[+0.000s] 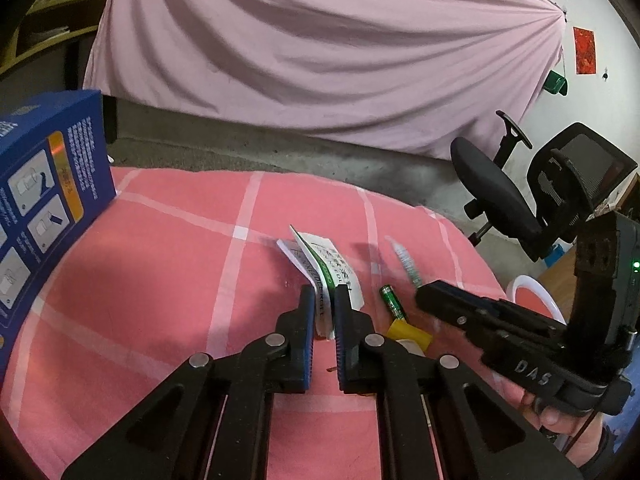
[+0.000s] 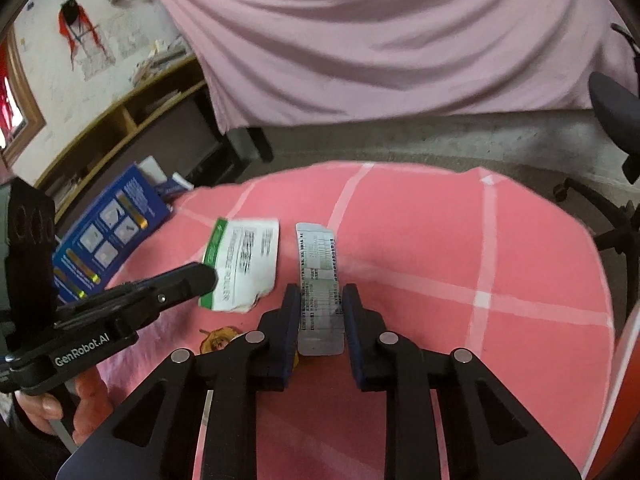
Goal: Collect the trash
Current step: 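Grasp the white-green medicine packet with the left tool while the right tool grasps the clear blister strip, then lift both held items and carry them over the red basin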
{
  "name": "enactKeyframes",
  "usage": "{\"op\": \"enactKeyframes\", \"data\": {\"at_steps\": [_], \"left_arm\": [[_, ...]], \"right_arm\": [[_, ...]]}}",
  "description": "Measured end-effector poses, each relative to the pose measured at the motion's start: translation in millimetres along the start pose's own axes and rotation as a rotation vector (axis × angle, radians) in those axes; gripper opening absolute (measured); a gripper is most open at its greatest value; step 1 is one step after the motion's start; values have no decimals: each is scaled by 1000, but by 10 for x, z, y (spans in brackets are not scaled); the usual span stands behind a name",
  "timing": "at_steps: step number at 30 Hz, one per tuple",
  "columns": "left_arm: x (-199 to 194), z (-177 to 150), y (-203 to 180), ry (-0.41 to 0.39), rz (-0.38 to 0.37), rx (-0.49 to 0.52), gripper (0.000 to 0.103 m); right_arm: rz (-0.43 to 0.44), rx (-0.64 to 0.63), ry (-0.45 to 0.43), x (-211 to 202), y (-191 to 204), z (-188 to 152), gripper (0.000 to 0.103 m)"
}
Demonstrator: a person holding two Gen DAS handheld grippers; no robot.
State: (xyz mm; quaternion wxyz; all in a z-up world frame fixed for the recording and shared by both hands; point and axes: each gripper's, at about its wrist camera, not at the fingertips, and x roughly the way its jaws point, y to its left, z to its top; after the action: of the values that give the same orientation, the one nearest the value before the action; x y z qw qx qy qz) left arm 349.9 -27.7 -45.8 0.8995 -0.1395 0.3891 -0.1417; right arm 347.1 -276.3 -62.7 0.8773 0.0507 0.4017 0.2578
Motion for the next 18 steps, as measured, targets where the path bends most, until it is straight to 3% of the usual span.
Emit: {"op": "enactKeyframes", "data": {"at_steps": [6, 12, 18], "left_arm": [[-50, -82, -57, -22, 10, 25, 6], [55, -72, 37, 51, -2, -32, 9], [110, -5, 64, 91, -49, -68, 22]], "right_arm": [[-6, 22, -82, -158, -41, -8, 19], [-3, 43, -66, -124, -60, 0, 19], [-15, 50, -30, -57, -71, -8, 19]]}}
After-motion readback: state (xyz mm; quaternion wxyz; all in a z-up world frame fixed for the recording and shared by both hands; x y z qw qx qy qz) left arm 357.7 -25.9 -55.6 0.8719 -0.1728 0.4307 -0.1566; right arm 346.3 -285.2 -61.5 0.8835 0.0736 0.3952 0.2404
